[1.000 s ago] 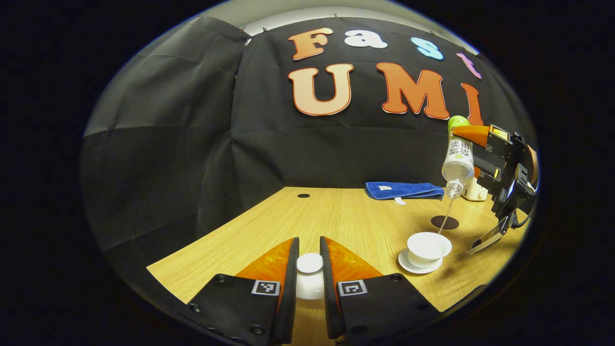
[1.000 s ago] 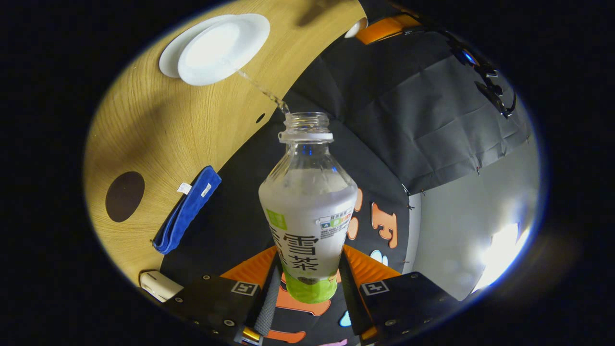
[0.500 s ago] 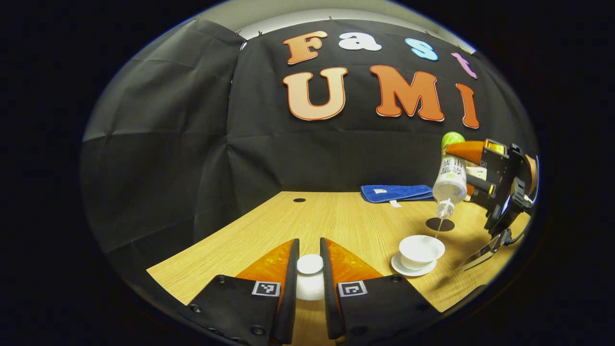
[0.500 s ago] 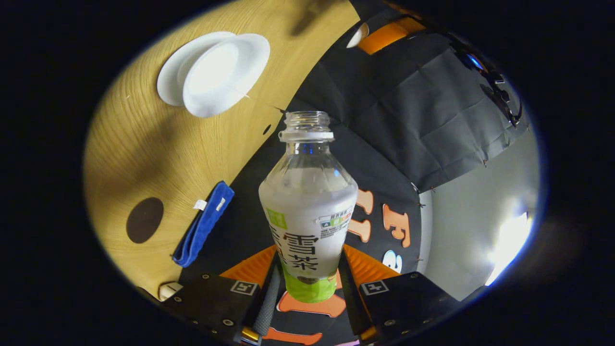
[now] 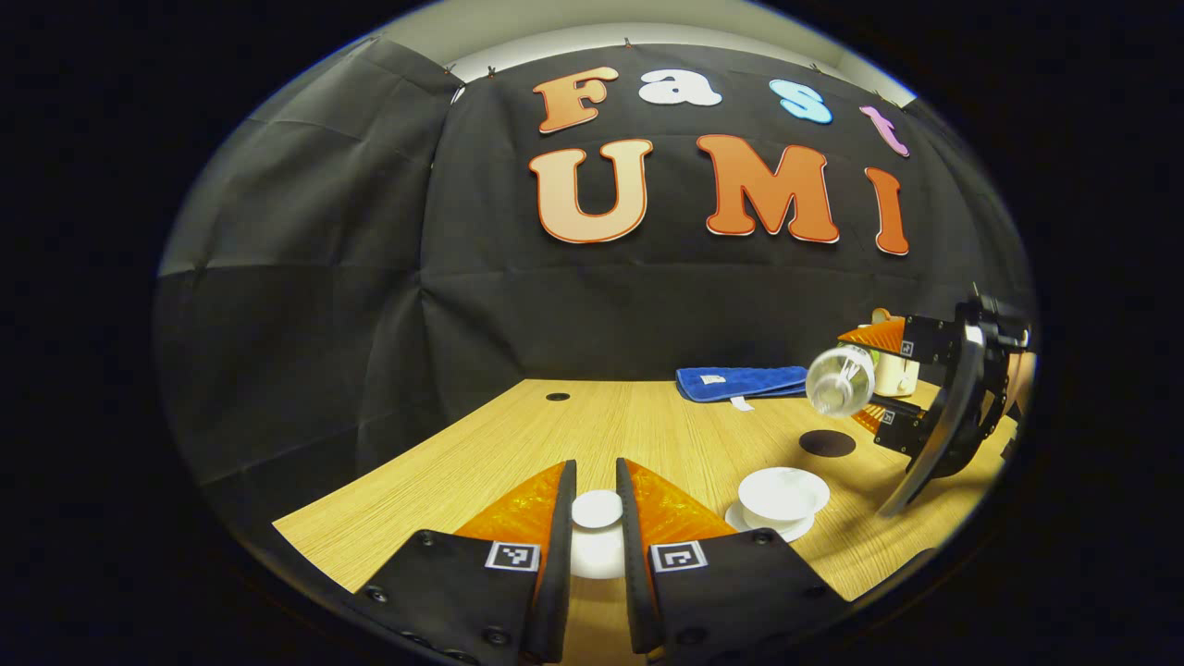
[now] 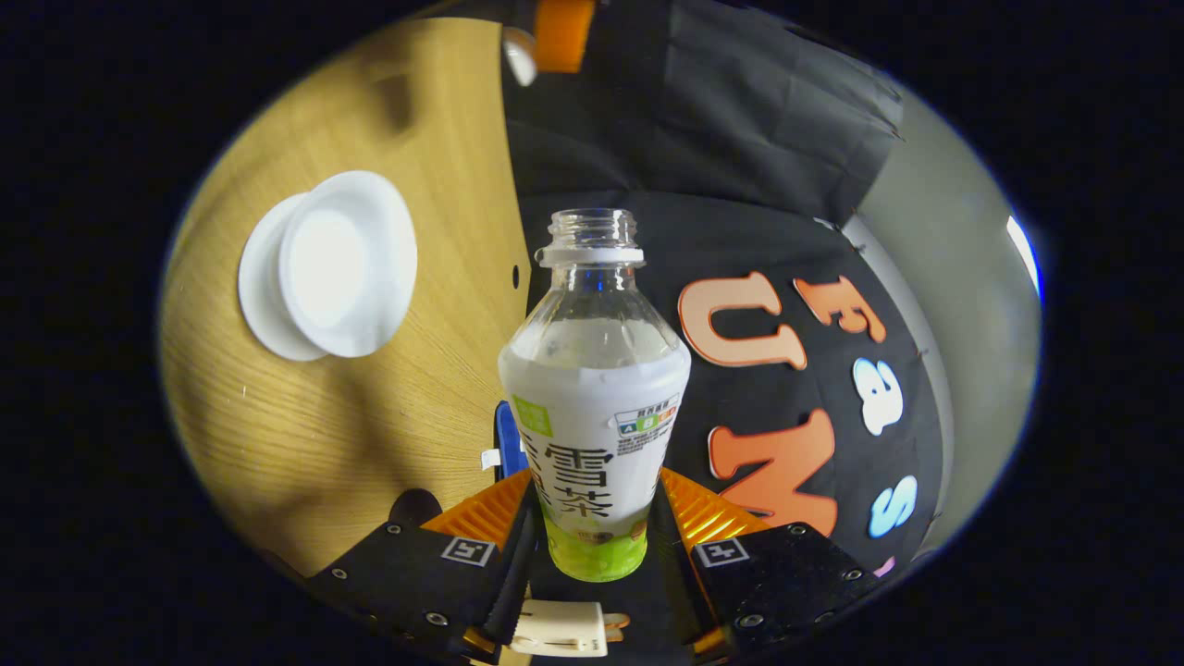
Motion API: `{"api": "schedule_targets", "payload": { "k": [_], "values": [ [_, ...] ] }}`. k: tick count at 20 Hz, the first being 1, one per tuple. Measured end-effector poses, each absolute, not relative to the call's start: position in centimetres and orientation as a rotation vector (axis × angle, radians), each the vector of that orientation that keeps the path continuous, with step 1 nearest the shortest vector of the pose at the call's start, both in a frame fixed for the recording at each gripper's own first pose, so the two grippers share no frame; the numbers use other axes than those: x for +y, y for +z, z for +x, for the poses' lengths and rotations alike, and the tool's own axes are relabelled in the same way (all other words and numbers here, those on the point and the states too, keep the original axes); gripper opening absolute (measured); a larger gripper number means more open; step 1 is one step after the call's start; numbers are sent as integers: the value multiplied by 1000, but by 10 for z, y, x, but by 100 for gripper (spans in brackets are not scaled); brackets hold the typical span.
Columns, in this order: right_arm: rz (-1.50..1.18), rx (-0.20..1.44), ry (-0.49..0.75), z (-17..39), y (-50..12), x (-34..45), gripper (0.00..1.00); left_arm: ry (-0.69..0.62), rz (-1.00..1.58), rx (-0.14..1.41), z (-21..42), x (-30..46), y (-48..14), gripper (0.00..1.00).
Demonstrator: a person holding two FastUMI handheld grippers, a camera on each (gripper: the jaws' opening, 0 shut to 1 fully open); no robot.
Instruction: Open the teacup lid with one hand, grasp the water bottle and pour water into the teacup with the other hand; after pouring, place the water bottle on the coaster and then close the teacup lid.
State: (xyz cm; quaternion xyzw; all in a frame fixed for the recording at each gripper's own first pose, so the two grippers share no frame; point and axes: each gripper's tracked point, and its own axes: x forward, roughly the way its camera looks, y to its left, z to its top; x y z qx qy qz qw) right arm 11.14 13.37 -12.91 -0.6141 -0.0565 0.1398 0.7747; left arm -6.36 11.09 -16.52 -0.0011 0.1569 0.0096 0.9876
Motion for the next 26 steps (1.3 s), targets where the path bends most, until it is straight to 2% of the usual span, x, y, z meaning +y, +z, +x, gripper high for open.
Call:
{"api": "schedule_targets", "payload": {
  "k": [4, 7, 8, 13, 22, 26],
  "values": [
    [-1058, -23, 232, 125, -108, 102, 64, 0, -4, 304, -62, 100, -158, 30],
    [-792, 69, 220, 139, -100, 83, 64, -12, -7, 296, -62, 93, -154, 27],
    [-706, 97, 212, 143, -99, 77, 64, -22, -12, 290, -60, 88, -153, 30],
    [-385, 176, 203, 156, -96, 56, 64, -54, -39, 283, -60, 73, -150, 30],
    [-39, 385, 222, 175, -177, 50, 64, -94, -56, 278, -60, 44, -148, 30],
    [22, 441, 212, 175, -204, 52, 64, -115, -71, 268, -59, 29, -145, 30]
  ]
}}
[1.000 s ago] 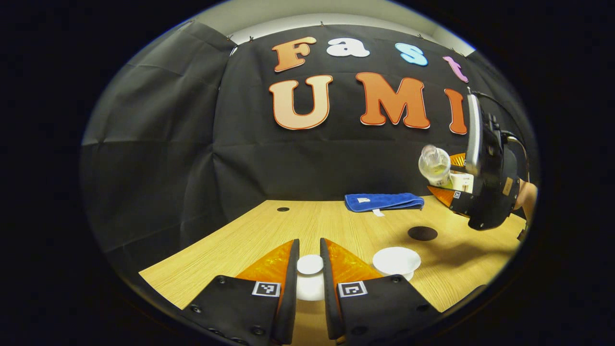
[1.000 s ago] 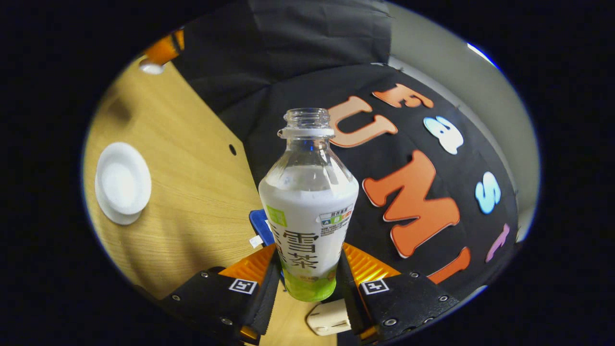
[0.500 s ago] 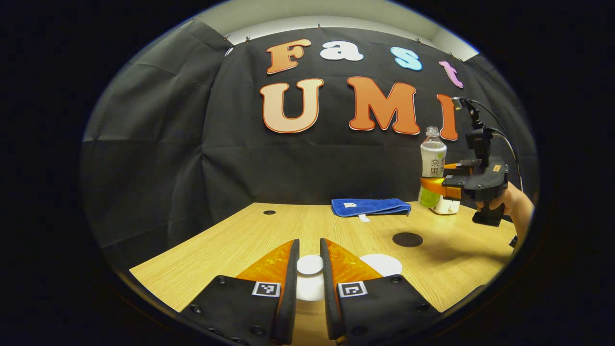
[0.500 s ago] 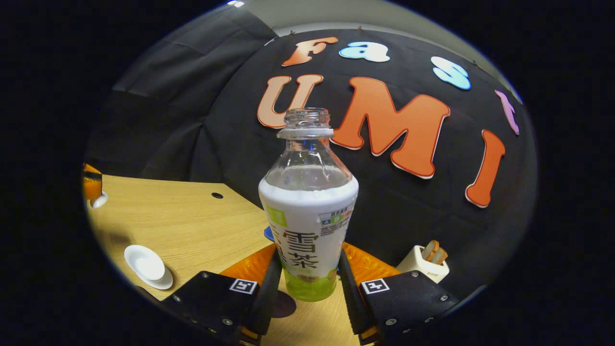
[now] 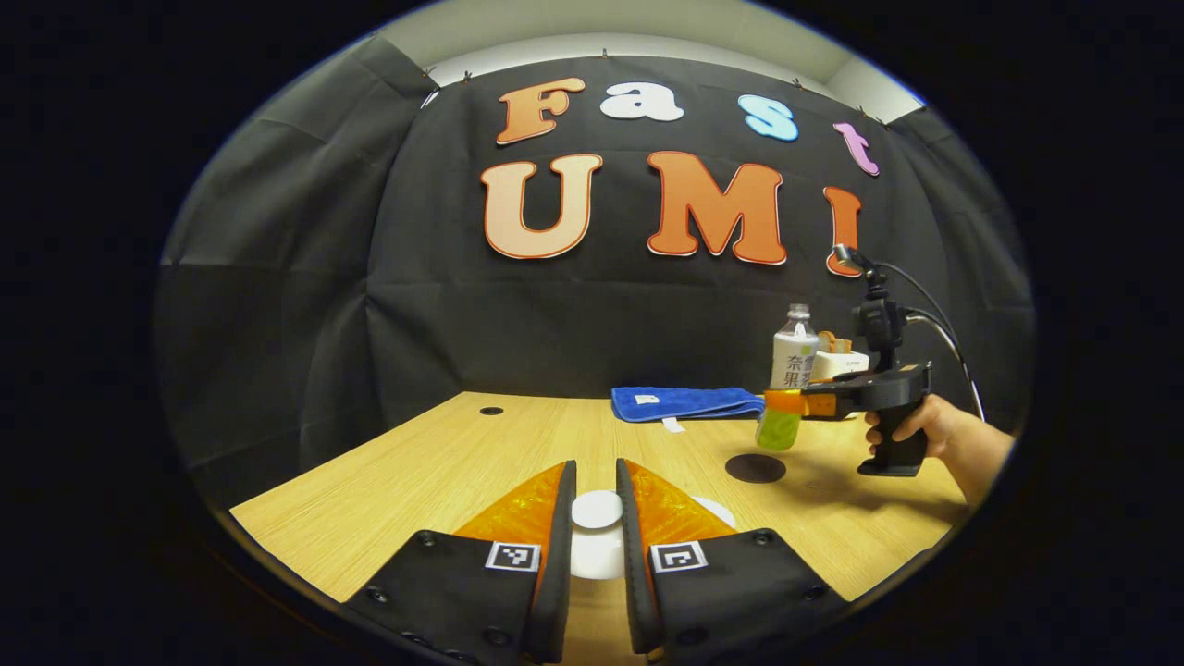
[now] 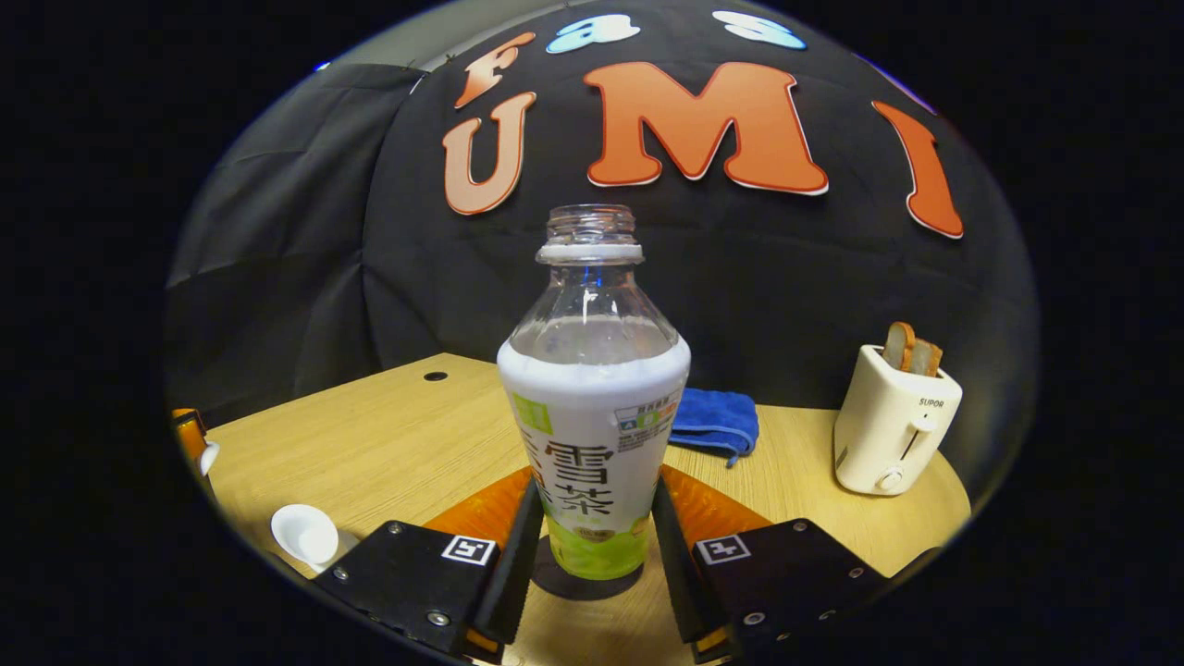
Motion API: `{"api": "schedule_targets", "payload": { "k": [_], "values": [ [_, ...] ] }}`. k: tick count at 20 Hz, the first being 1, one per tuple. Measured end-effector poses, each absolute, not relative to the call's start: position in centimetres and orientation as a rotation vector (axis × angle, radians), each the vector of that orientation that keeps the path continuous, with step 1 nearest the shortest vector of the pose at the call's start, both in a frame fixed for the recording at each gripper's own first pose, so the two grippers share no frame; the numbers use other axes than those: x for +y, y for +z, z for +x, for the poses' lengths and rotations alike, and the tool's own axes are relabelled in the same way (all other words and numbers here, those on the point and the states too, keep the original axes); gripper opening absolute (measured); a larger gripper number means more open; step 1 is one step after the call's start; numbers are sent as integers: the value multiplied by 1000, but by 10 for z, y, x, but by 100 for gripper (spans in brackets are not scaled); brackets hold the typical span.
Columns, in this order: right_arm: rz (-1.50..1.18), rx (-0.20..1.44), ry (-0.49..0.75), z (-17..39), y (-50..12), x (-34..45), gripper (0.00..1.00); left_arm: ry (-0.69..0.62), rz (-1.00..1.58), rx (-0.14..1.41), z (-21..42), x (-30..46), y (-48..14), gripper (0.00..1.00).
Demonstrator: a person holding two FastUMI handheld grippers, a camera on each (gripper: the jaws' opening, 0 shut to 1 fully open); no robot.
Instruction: Open the teacup lid with one hand, grasp the water bottle and pour water into the teacup with the other hand; after pouring, place the water bottle on the coaster and then close the teacup lid.
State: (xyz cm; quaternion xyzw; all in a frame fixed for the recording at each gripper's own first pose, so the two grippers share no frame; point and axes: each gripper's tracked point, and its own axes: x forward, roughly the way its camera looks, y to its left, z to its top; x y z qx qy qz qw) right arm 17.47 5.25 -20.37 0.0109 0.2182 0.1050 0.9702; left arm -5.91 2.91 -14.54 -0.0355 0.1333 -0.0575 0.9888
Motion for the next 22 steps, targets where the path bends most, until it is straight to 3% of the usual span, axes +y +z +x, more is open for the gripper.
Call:
{"api": "schedule_targets", "payload": {
  "k": [11, 12, 17, 19, 22],
  "values": [
    [56, 518, 218, 176, -243, 61, 65, -144, -85, 277, -49, 4, -148, 29],
    [53, 513, 220, 176, -244, 62, 61, -144, -85, 281, -48, 2, -149, 30],
    [21, 501, 207, 178, -243, 57, 68, -156, -100, 278, -35, -12, -150, 30],
    [17, 492, 207, 178, -238, 55, 84, -162, -108, 274, -28, -17, -149, 30],
    [24, 468, 214, 169, -224, 52, 93, -173, -114, 284, -20, -25, -156, 30]
  ]
}}
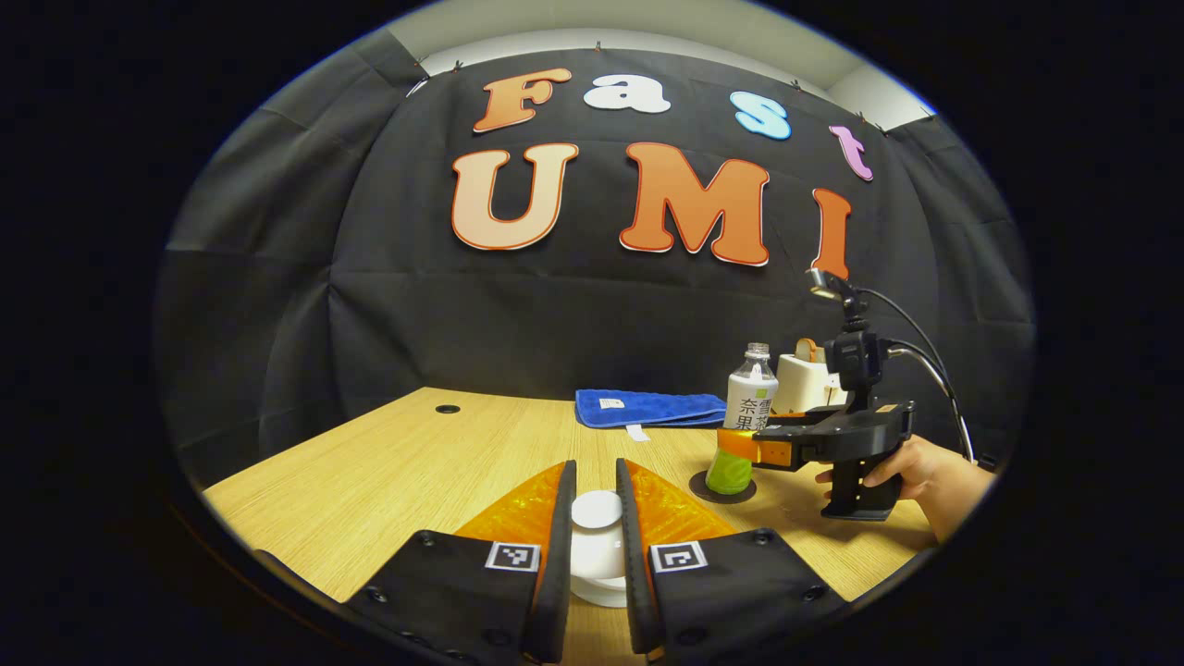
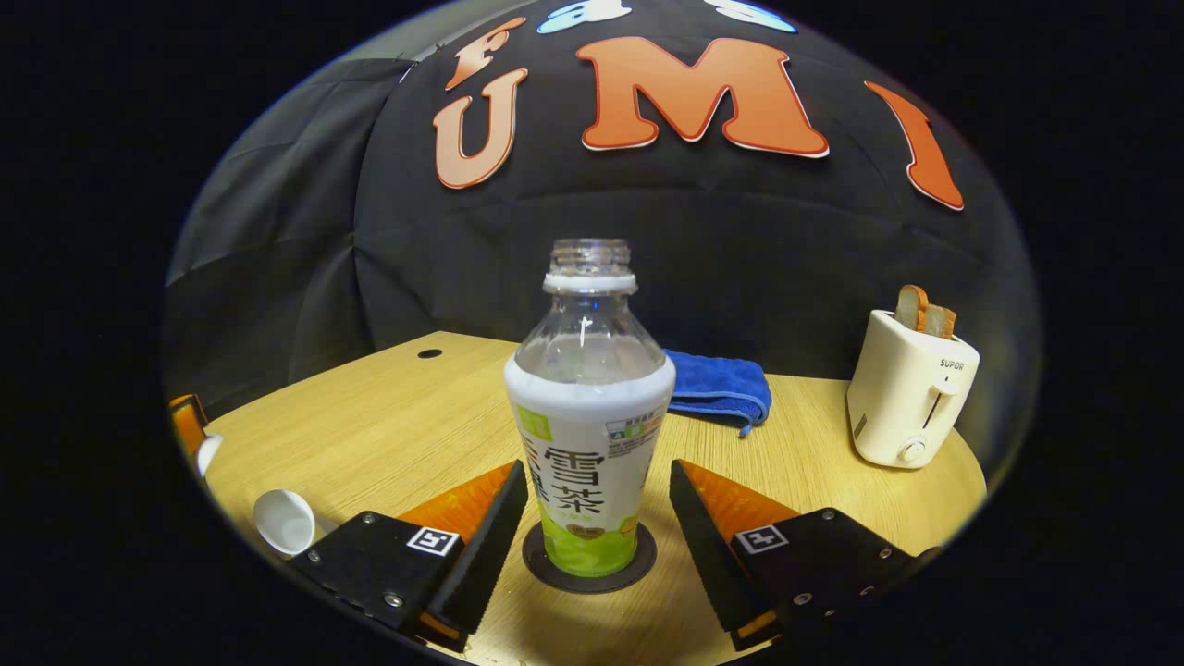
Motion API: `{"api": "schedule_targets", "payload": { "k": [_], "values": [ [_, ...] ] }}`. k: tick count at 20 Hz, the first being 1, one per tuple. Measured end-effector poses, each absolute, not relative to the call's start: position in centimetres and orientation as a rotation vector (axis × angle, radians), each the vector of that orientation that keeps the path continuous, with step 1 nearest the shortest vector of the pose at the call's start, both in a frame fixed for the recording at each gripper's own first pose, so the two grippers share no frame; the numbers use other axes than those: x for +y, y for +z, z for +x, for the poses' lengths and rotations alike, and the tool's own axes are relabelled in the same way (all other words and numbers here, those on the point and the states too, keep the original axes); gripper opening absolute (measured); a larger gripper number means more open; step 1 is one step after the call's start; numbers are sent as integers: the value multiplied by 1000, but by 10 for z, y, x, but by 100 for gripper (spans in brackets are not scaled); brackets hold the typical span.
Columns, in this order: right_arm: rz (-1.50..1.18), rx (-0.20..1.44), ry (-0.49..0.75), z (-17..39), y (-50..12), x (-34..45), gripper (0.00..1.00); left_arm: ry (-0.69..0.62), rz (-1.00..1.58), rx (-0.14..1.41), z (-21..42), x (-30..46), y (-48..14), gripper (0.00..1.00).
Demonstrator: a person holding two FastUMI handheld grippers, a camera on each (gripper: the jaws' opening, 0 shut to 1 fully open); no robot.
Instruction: Open the teacup lid with one hand, grasp the water bottle and pour water into the teacup with the other hand; after pouring, place the water bottle on the coaster and then close the teacup lid.
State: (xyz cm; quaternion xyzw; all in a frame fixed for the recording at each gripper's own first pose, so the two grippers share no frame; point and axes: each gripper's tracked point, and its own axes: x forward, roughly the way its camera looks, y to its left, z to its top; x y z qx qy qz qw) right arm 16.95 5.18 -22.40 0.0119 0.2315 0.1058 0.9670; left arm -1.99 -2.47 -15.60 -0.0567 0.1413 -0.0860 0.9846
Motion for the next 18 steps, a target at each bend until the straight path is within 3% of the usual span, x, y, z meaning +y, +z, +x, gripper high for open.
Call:
{"api": "schedule_targets", "payload": {
  "k": [3, 18],
  "values": [
    [25, 451, 215, 155, -212, 46, 96, -181, -99, 305, -15, -32, -167, 30],
    [49, 362, 152, 94, -177, 3, 97, -204, 68, 410, -14, -57, -221, 30]
  ]
}}
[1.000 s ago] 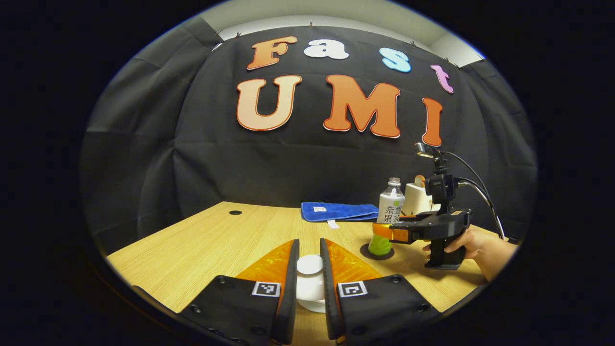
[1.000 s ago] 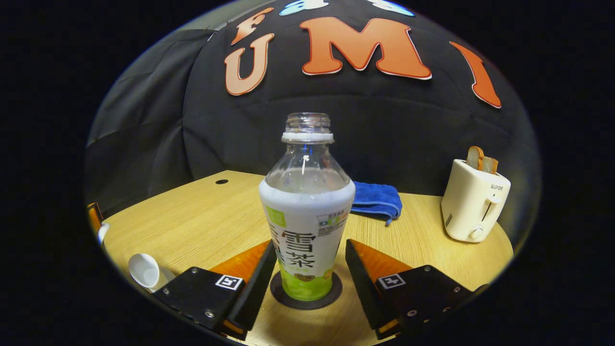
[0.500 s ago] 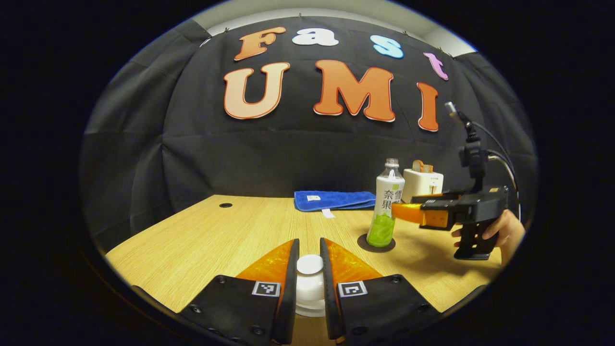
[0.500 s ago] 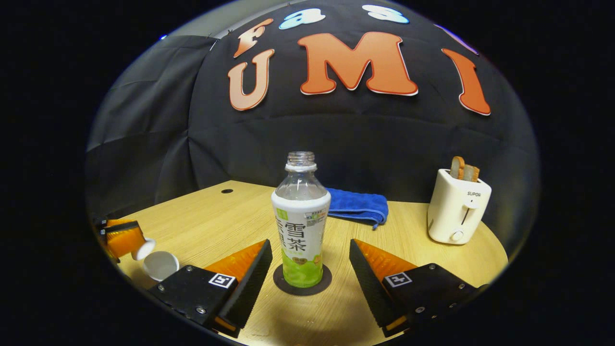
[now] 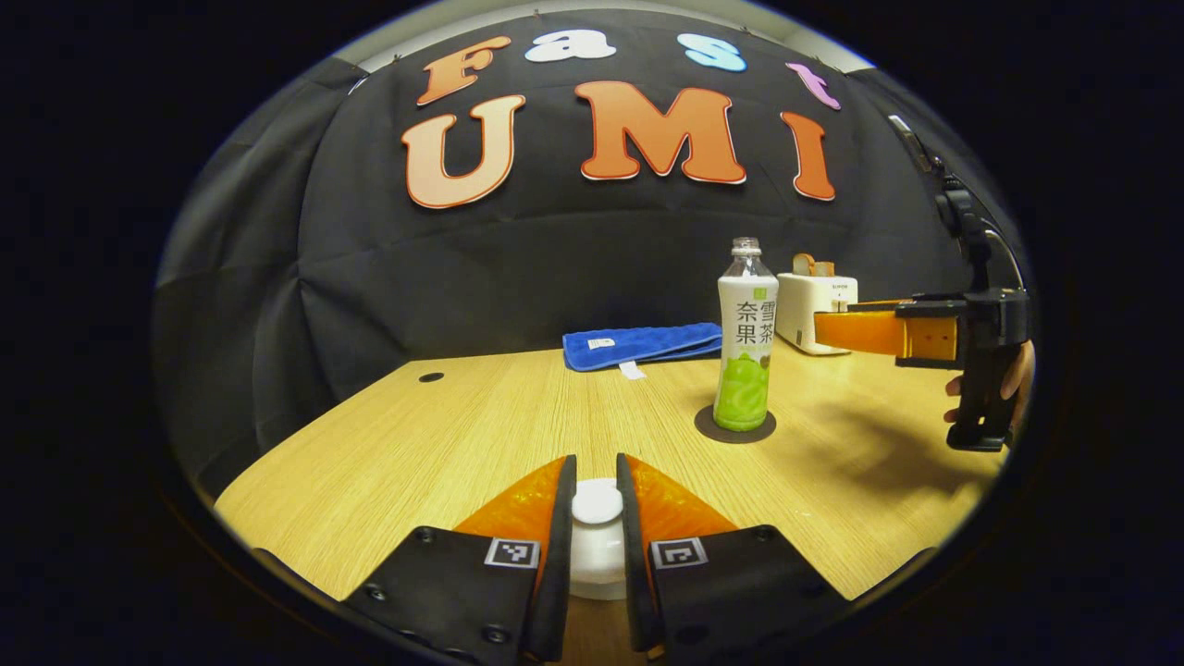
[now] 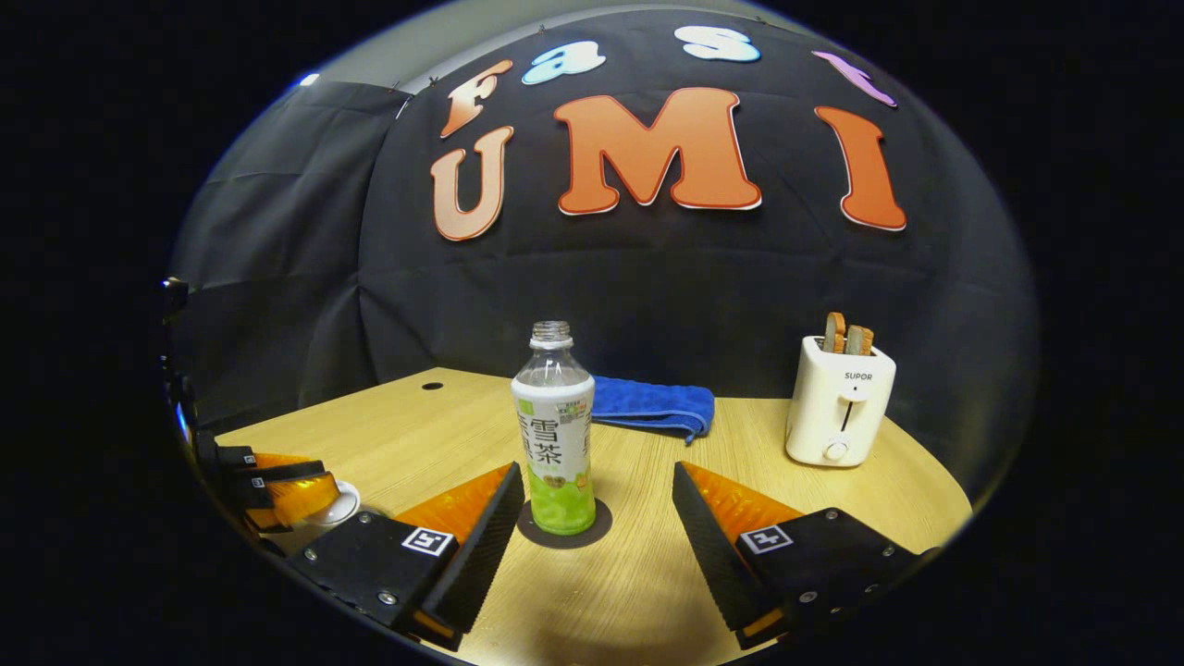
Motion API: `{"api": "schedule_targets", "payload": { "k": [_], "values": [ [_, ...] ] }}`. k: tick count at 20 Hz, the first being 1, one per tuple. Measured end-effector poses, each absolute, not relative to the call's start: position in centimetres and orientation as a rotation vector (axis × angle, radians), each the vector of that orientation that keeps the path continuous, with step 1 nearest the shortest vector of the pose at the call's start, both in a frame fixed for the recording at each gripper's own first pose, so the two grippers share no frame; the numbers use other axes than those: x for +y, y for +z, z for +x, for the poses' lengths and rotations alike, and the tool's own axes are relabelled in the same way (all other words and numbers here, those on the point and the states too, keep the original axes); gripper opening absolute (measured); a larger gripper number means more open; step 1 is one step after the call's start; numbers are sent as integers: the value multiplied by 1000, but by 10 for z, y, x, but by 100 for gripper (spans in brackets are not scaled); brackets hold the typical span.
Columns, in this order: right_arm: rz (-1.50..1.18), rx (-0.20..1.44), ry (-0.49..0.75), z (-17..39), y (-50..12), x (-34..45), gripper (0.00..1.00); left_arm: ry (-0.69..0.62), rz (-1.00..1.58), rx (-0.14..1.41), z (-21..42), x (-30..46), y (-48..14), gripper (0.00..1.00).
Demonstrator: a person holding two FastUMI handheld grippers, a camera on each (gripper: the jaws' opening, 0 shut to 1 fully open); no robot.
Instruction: Open the teacup lid with one hand, grasp the water bottle and pour water into the teacup with the other hand; after pouring, place the water bottle on the coaster and then close the teacup lid.
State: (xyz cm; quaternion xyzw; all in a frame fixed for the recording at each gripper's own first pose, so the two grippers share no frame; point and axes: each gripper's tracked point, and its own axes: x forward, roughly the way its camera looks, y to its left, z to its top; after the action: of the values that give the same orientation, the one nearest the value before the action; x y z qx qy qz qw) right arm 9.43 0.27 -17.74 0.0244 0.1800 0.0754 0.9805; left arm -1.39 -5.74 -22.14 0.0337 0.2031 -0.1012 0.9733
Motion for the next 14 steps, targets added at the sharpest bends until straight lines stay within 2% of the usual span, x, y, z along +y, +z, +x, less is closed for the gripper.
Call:
{"api": "schedule_targets", "payload": {
  "k": [4, 6, 7, 8, 10, 14],
  "values": [
    [59, 360, 141, 86, -176, -3, 97, -201, 100, 410, -13, -60, -222, 30],
    [62, 350, 135, 83, -169, -5, 96, -196, 107, 406, -13, -58, -221, 35],
    [61, 342, 134, 81, -166, -6, 96, -185, 107, 396, -10, -56, -220, 43],
    [58, 334, 129, 79, -164, -7, 96, -168, 113, 403, -9, -53, -218, 58],
    [56, 316, 121, 72, -155, -7, 97, -139, 116, 386, -8, -48, -206, 75],
    [44, 276, 114, 60, -135, -5, 96, -138, 86, 306, -5, -50, -170, 97]
  ]
}}
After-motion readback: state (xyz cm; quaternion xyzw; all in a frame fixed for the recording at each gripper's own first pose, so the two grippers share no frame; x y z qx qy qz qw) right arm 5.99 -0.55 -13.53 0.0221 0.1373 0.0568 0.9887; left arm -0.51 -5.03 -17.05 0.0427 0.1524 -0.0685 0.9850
